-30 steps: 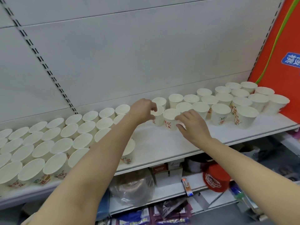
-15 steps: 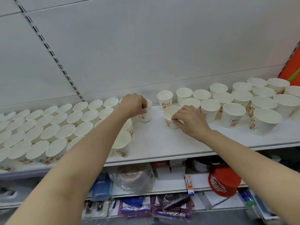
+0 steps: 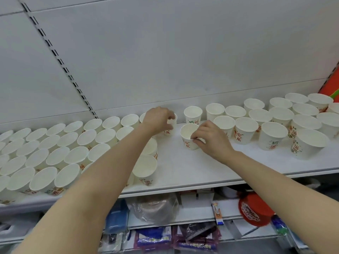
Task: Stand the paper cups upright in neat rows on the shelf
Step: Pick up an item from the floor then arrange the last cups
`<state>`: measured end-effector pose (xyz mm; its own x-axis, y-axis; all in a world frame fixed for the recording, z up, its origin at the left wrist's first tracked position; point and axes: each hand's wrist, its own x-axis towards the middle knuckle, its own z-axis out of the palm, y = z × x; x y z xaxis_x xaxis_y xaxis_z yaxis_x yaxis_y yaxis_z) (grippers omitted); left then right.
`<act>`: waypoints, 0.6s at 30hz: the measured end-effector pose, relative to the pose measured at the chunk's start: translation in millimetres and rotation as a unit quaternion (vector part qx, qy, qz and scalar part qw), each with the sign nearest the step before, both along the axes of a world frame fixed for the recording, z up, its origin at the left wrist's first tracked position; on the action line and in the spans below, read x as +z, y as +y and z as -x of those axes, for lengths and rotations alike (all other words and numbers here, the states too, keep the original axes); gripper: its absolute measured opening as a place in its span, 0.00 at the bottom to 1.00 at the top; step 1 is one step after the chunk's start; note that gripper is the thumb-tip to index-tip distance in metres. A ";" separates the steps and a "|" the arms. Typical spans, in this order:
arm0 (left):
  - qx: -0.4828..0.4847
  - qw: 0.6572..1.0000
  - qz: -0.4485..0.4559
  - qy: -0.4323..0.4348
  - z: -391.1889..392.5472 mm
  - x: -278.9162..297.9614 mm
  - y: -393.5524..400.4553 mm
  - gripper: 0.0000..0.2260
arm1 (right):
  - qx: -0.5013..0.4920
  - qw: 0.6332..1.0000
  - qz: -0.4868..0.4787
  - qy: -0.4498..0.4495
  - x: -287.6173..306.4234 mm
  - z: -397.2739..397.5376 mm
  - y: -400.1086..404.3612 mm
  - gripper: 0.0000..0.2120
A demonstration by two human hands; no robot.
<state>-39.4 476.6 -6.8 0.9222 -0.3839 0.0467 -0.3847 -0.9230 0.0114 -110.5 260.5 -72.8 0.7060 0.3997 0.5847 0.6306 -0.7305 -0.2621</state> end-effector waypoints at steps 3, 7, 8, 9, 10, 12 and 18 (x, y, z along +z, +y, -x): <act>-0.069 0.991 0.108 0.031 4.1 8.3 7.5 0.23 | -0.001 1.000 -0.015 0.011 6.1 -5.8 7.9 0.05; -0.156 0.982 0.100 0.036 17.9 11.2 1.9 0.12 | 0.002 0.997 -0.054 0.049 18.7 -17.7 18.4 0.04; -0.151 0.984 0.091 0.026 19.4 12.7 0.4 0.09 | 0.007 0.996 -0.069 0.064 22.5 -19.2 20.0 0.03; -0.141 0.986 0.088 0.020 19.8 14.4 1.0 0.07 | 0.012 0.993 -0.091 0.076 25.9 -20.7 20.4 0.03; -0.128 0.987 0.090 0.021 19.5 16.0 3.4 0.06 | 0.008 0.990 -0.118 0.081 28.6 -22.4 18.9 0.04; -0.099 0.989 0.102 0.041 19.8 19.6 13.9 0.05 | -0.033 0.988 -0.135 0.069 31.3 -30.9 12.0 0.06; -0.069 0.989 0.096 0.084 27.2 18.1 44.3 0.04 | -0.135 0.983 0.066 0.102 21.2 -72.1 0.2 0.17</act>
<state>-66.6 520.9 11.3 0.8629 -0.5051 -0.0193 -0.4842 -0.8369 0.2553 -38.5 260.7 -51.6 0.8944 0.2442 0.3748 0.3527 -0.9004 -0.2549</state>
